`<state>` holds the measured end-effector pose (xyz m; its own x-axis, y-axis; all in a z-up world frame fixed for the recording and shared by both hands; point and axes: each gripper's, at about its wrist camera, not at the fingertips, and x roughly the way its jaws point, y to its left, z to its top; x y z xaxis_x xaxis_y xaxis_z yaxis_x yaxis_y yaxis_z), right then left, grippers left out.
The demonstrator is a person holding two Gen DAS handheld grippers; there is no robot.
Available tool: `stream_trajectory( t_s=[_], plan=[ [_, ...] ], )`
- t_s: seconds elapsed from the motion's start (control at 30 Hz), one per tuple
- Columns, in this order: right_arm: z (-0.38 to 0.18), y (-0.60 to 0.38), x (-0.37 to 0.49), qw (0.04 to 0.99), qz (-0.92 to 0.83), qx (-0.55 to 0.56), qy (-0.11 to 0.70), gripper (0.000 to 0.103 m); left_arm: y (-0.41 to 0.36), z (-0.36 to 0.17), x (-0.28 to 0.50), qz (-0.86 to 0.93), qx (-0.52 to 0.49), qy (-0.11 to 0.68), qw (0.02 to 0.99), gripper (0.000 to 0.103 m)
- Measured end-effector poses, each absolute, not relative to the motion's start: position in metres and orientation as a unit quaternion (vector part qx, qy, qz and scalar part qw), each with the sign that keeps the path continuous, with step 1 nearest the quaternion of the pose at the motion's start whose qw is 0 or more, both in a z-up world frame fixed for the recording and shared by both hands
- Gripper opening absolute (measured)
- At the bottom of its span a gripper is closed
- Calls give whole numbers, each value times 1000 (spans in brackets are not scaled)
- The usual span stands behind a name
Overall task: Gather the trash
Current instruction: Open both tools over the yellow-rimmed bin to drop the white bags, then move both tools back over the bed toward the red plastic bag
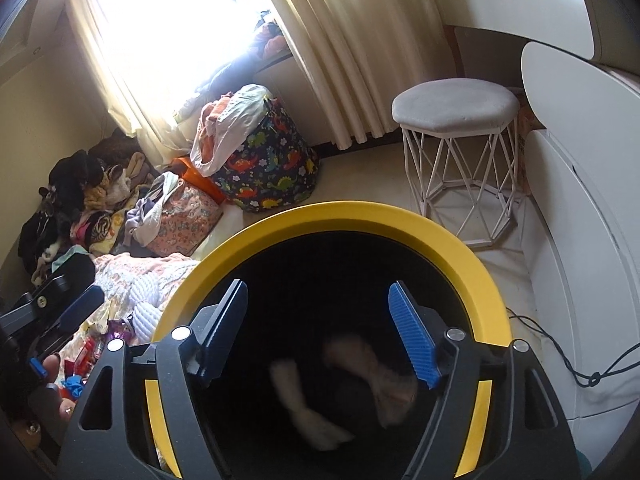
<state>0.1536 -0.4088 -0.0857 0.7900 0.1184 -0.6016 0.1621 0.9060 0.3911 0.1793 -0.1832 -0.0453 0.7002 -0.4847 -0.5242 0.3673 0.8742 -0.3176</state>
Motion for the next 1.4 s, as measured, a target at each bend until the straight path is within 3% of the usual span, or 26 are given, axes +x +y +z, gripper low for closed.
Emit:
stream_trajectory(
  t_s=[0.77,1.4],
  plan=[
    [-57,-355,142,946,30,162,280,83,-105,-25,144,-155,-103,262,947,92],
    [-39,-304,133,952,85,128,266,83,-49,-19,122,-107,-130,241,956,92]
  ],
)
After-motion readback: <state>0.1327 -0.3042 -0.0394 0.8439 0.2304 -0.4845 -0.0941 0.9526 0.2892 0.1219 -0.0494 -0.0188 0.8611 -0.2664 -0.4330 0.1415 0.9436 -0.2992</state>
